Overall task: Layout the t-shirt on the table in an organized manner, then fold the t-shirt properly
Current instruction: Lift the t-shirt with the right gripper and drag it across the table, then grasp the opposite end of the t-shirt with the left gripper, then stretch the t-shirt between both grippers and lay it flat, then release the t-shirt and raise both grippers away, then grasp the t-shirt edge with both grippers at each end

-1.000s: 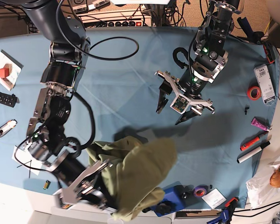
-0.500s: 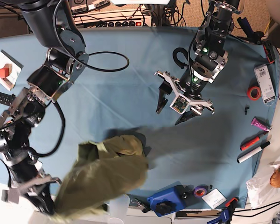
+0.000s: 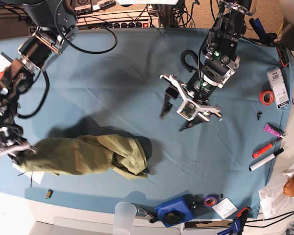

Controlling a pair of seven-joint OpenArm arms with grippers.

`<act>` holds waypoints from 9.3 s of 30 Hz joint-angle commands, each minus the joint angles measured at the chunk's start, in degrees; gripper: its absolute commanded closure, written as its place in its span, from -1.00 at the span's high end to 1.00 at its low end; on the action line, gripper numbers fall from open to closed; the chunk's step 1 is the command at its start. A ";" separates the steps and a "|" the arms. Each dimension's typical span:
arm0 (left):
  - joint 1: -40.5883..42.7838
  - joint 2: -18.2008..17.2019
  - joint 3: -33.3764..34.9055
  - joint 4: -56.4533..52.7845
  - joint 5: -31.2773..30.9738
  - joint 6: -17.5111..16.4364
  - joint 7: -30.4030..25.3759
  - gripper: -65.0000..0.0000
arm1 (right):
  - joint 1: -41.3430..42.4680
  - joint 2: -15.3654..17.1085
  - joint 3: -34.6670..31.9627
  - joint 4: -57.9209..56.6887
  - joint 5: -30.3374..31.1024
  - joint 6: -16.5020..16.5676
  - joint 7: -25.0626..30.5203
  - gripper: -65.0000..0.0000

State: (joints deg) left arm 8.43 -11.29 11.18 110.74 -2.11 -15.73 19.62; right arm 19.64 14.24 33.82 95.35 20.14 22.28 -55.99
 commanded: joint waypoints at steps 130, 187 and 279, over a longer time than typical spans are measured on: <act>-41.86 -6.60 -28.72 -25.49 -41.40 -5.73 44.54 -1.00 | 4.48 7.50 -10.10 5.27 10.93 6.91 1.33 -1.00; -23.87 -8.57 -21.11 -15.37 -16.83 -3.39 16.11 0.35 | 3.13 5.77 -7.10 -2.95 9.20 13.90 5.03 -0.50; -7.52 -6.64 -19.54 -18.49 -3.45 -11.32 14.43 -0.06 | -21.22 5.44 -16.96 -3.61 -9.11 2.45 5.27 -0.23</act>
State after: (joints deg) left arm 1.93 -17.32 -8.21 91.48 -5.17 -27.22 35.20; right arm -2.46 18.70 16.49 90.85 10.55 25.04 -51.83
